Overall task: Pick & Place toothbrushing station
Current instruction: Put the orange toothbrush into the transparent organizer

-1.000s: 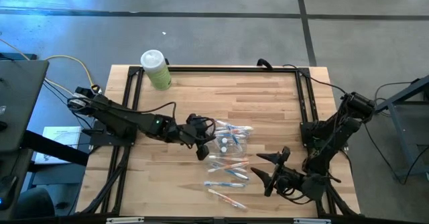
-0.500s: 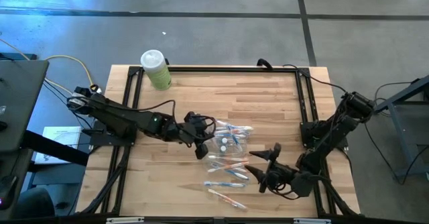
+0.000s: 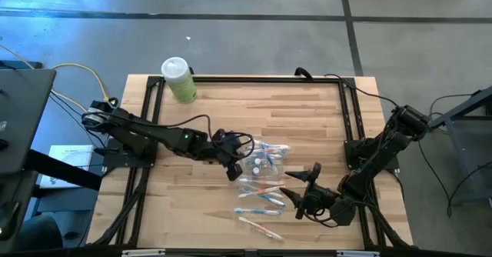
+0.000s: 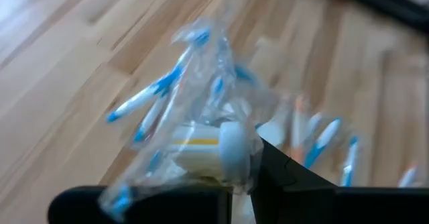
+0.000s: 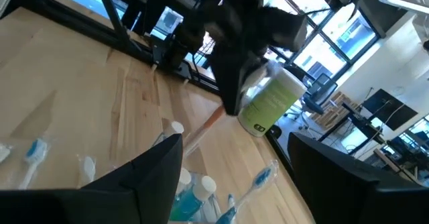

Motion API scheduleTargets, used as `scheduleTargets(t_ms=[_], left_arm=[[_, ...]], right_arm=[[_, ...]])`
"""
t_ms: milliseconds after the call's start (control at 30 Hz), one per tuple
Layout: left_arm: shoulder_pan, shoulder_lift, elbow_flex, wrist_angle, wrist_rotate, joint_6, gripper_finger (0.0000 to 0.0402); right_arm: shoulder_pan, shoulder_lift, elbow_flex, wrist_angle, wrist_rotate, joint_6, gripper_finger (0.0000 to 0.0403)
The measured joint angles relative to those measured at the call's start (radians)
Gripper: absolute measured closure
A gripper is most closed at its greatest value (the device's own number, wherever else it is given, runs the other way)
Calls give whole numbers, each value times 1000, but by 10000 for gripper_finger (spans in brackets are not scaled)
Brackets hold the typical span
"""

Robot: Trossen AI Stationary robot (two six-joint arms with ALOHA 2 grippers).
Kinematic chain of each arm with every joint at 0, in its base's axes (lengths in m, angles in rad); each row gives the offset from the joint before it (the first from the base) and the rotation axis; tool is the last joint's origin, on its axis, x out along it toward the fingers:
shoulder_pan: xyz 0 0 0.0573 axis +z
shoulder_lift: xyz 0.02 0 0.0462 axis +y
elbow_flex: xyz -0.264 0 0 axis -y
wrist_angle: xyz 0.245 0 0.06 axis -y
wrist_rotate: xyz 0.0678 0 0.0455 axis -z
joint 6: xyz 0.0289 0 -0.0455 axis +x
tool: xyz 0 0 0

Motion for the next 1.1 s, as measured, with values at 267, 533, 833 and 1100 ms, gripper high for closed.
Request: scheduleTargets(t_ms=[267,533,833,1100], left_arm=[[28,65,0,-20,41,-1,366],[13,98,-1,-28,96,24,363],[5,97,0,22,75,-24,362],[6,97,0,33,71,-26,362]], right_arm=[[5,0,0,-35,-22,68,140],[9,0,0,-49,-22,59,140],[5,0,0,-38,-49,46,140],[5,0,0,-56,-45,47,140]])
